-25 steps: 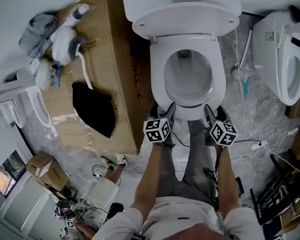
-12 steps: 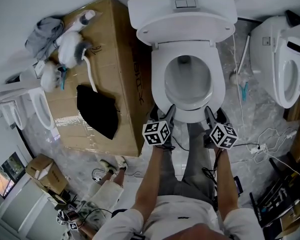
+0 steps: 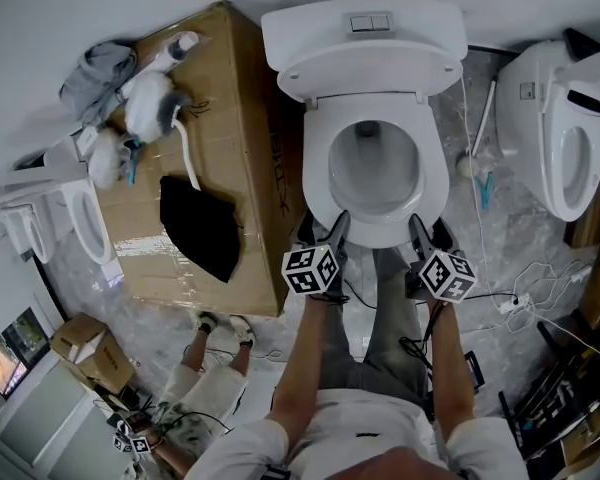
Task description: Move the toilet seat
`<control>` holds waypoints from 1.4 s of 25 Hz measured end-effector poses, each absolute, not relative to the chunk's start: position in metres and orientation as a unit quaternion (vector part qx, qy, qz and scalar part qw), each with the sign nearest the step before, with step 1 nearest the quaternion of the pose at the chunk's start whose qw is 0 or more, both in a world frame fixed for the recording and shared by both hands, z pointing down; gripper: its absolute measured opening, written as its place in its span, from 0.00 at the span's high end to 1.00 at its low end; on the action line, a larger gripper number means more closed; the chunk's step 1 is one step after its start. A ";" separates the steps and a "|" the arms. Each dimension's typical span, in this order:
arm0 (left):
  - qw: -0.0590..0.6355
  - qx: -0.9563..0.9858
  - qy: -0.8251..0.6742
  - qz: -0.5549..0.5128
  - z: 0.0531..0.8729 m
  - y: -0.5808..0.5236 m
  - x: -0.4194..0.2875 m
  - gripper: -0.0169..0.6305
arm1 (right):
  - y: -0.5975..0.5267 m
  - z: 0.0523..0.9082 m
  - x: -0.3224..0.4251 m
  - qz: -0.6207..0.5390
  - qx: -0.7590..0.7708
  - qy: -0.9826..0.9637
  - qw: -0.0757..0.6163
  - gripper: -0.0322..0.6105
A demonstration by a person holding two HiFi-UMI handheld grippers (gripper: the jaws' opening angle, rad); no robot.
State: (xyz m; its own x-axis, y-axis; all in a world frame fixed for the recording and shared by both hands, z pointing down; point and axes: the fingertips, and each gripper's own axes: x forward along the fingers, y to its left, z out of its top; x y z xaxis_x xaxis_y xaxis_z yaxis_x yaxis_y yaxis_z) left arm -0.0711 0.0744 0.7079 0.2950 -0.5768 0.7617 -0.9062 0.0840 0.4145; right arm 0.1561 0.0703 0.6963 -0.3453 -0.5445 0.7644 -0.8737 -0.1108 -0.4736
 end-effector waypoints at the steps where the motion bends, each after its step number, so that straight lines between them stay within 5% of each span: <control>1: 0.457 0.658 -0.570 0.182 0.705 0.072 -0.072 0.40 | 0.068 0.694 0.156 0.505 0.549 -0.647 0.160 0.49; 35: 0.292 0.789 -0.505 0.194 0.584 0.046 -0.034 0.41 | 0.011 0.632 0.155 0.521 0.569 -0.633 0.061 0.49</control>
